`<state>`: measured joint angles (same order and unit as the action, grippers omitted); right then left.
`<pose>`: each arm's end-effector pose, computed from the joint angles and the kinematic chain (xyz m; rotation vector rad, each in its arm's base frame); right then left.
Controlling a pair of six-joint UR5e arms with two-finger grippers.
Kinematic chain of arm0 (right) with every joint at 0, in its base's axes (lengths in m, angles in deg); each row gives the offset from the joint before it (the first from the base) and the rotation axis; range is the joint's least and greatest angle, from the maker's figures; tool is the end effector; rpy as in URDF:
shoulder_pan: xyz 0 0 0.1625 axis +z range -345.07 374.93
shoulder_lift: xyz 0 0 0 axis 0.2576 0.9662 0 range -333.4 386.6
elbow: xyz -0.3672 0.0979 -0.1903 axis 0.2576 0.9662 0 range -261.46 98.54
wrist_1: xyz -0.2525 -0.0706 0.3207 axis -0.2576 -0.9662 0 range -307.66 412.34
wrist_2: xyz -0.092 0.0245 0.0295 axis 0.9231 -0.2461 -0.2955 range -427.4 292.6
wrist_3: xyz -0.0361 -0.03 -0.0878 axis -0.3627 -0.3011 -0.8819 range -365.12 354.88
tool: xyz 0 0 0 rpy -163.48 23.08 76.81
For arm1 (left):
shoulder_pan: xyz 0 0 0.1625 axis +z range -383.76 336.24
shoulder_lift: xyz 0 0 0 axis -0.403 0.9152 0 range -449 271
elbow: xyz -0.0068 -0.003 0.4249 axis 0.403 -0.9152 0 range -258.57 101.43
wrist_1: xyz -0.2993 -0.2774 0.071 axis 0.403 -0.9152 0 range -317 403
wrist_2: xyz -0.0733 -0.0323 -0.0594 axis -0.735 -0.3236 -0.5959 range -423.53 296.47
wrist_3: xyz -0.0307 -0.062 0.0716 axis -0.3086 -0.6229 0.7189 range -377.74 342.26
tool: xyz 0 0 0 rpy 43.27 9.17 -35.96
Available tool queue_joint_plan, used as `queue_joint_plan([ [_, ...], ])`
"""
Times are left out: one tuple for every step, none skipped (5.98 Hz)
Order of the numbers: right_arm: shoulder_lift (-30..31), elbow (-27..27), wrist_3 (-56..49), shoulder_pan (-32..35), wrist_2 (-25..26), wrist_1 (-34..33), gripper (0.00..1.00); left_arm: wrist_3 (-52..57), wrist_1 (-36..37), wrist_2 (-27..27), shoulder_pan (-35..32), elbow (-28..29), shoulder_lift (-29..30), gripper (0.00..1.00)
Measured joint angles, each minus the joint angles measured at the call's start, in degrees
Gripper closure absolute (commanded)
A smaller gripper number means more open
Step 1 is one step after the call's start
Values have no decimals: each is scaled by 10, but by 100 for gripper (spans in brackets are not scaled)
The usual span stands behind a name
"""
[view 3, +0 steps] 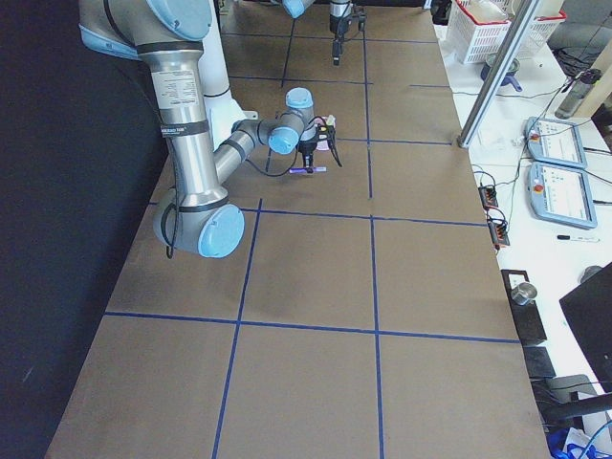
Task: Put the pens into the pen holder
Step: 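Close the right gripper on the purple marker and lift it upright, then carry the purple marker with the right gripper over the pen cup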
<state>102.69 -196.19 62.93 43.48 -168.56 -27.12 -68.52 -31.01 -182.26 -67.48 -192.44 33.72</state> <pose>-0.4265 -0.3618 0.3185 0.1997 -0.8517 0.0241 0.3588 -0.4613 0.1941 0.0994 0.8367 0.1039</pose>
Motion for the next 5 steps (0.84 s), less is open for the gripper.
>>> queue_joint_plan([
  [-6, -31, 4, 4, 49, 0, 100, 0, 0, 0, 2, 4, -1, 0],
  [-23, -46, 20, 4, 108, 0, 100, 1, 0, 0, 5, 10, -1, 0],
  [-50, -51, 55, -6, 184, -1, 100, 1, 0, 0, 8, 15, -3, 0],
  [-76, -47, 90, -32, 275, -7, 100, 1, -1, -1, 9, 17, -5, 0],
  [-100, -35, 123, -56, 343, -15, 100, 0, -1, -2, 10, 19, -6, 0],
])
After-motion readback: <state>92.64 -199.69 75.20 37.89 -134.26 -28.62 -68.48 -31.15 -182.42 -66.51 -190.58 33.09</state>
